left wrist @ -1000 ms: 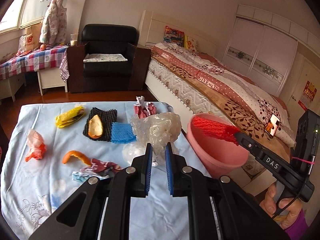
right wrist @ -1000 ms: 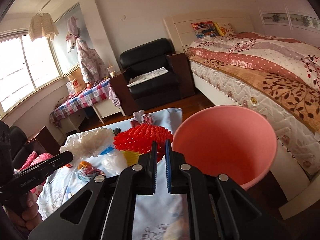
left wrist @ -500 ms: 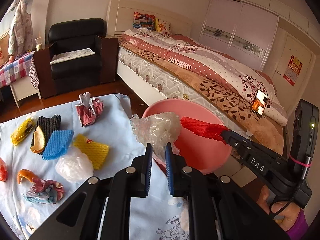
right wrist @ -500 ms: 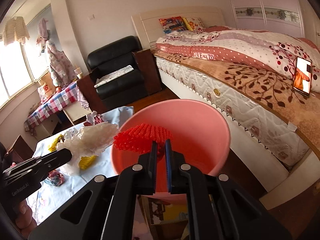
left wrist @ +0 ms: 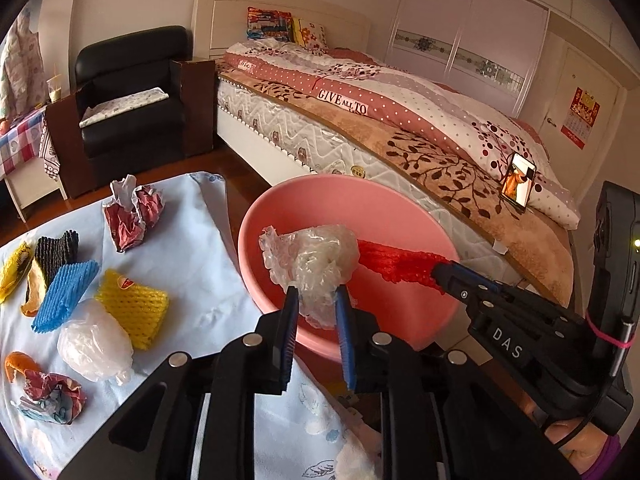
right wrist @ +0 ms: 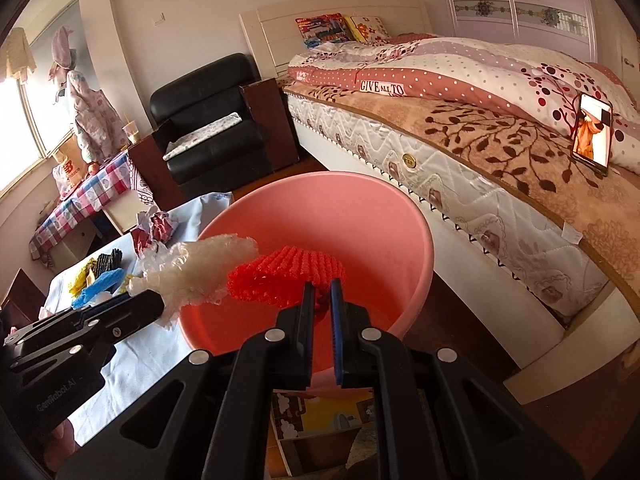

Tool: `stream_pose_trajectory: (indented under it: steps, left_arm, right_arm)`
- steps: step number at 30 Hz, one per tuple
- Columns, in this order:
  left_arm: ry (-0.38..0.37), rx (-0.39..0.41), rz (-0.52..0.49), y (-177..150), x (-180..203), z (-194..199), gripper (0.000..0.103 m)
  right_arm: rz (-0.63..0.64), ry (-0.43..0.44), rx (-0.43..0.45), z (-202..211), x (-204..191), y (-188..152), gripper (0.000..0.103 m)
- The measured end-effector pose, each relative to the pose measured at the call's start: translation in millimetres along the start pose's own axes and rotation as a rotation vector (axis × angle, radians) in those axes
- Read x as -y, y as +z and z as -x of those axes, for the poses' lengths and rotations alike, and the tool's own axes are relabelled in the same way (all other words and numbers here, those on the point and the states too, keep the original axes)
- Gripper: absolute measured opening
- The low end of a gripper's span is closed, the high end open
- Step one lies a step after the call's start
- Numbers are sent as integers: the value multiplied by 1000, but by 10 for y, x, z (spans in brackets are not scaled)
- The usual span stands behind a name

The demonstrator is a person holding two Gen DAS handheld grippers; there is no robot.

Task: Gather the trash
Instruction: 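Carry both items over the pink bucket and open both tools to drop them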

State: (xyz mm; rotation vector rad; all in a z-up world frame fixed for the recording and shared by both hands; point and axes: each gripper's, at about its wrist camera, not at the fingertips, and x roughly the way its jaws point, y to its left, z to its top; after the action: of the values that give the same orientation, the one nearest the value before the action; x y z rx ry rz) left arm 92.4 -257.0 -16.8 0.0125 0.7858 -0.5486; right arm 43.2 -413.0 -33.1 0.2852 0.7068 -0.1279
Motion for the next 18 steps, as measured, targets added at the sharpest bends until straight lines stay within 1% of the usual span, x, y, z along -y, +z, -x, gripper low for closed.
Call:
stream_pose_trajectory:
  steps: [1, 2, 4, 11, 13, 14, 15, 18]
  left_arm:
    - [-5, 8, -3, 3, 3, 4, 30]
    - [-5, 15, -6, 4, 4, 10, 41]
    - [-3, 29, -7, 15, 5, 28, 51]
    - [-8, 33, 17, 22, -69, 94, 51]
    - [-11, 36, 27, 14, -93, 123, 51]
    - [-11, 38, 30, 9, -106, 140, 51]
    - [-10, 40, 31, 7, -114, 154, 52]
    - [-12, 48, 43, -6, -156, 212, 52]
  right_arm:
    - [-1, -7, -1, -4, 2, 0, 8]
    - [-3, -12, -3, -10, 7, -1, 8]
    - [-7, -18, -9, -22, 20, 3, 8]
    - [-45, -7, -33, -54, 57, -4, 9]
    - [-55, 3, -37, -54, 66, -6, 16]
    - [-60, 9, -33, -45, 68, -7, 26]
    - [-63, 16, -26, -32, 64, -9, 31]
    - [-56, 14, -15, 2, 29, -6, 35]
